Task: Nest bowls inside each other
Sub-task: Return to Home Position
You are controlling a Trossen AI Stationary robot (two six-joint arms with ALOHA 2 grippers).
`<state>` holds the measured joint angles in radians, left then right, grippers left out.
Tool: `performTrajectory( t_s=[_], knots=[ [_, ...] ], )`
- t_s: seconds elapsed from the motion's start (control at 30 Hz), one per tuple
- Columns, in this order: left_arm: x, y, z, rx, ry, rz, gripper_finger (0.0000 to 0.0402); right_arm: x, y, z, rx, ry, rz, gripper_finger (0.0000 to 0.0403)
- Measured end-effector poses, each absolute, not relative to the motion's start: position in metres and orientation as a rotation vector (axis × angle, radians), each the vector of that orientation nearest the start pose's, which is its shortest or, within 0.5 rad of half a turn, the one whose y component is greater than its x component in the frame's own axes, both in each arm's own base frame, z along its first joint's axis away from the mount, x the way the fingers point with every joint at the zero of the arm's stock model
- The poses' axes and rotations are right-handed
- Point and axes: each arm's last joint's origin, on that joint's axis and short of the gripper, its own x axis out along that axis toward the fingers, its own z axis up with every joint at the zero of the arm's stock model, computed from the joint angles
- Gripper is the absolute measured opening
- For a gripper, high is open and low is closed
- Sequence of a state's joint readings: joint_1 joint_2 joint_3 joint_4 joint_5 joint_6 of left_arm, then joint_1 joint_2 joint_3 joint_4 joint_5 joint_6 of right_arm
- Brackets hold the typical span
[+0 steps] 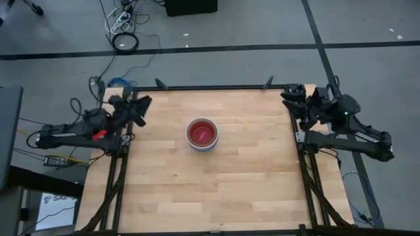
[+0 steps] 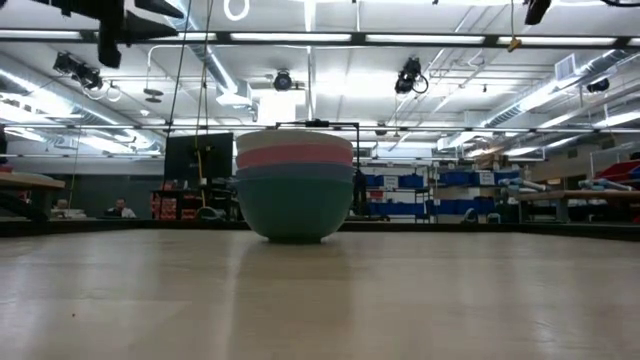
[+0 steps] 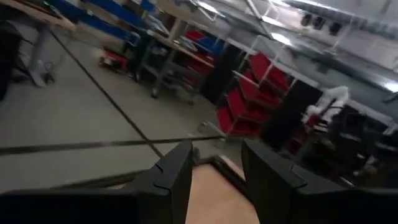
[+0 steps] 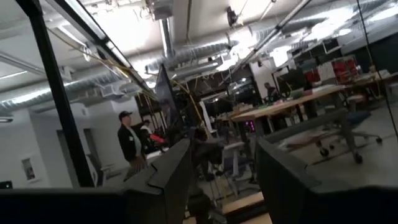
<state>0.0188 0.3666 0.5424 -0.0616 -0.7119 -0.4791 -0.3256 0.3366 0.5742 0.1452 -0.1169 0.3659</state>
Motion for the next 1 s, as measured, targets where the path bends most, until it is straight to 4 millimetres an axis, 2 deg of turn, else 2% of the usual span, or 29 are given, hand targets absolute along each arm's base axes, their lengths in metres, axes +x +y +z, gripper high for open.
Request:
performTrajectory(
  t_s=[0.07,0.2,0.33,0.53,0.7,0.87,1.0],
  knots=[
    [0.096,0.019,0.304,-0.497,-0.321,0.696,0.0147,0.081,-0.024,0.339,0.286,-0.396,-0.136,0.0168],
    [0.090,0.019,0.301,-0.493,-0.365,0.736,0.0147,0.083,-0.024,0.336,0.277,-0.386,-0.135,0.0168],
    [0.090,0.017,0.285,-0.518,-0.298,0.722,0.0147,0.088,-0.026,0.322,0.292,-0.344,-0.138,0.0168],
    [0.090,0.015,0.274,-0.534,-0.241,0.724,0.0147,0.095,-0.028,0.301,0.327,-0.326,-0.137,0.0168],
    [0.088,0.016,0.265,-0.555,-0.195,0.783,0.0147,0.100,-0.029,0.283,0.346,-0.389,-0.095,0.0168],
    [0.089,0.015,0.265,-0.555,-0.174,0.736,0.0147,0.101,-0.029,0.268,0.343,-0.486,-0.041,0.0168],
    [0.089,0.015,0.259,-0.474,-0.087,0.736,0.0147,0.100,-0.028,0.259,0.332,-0.528,-0.028,0.0168]
  ],
)
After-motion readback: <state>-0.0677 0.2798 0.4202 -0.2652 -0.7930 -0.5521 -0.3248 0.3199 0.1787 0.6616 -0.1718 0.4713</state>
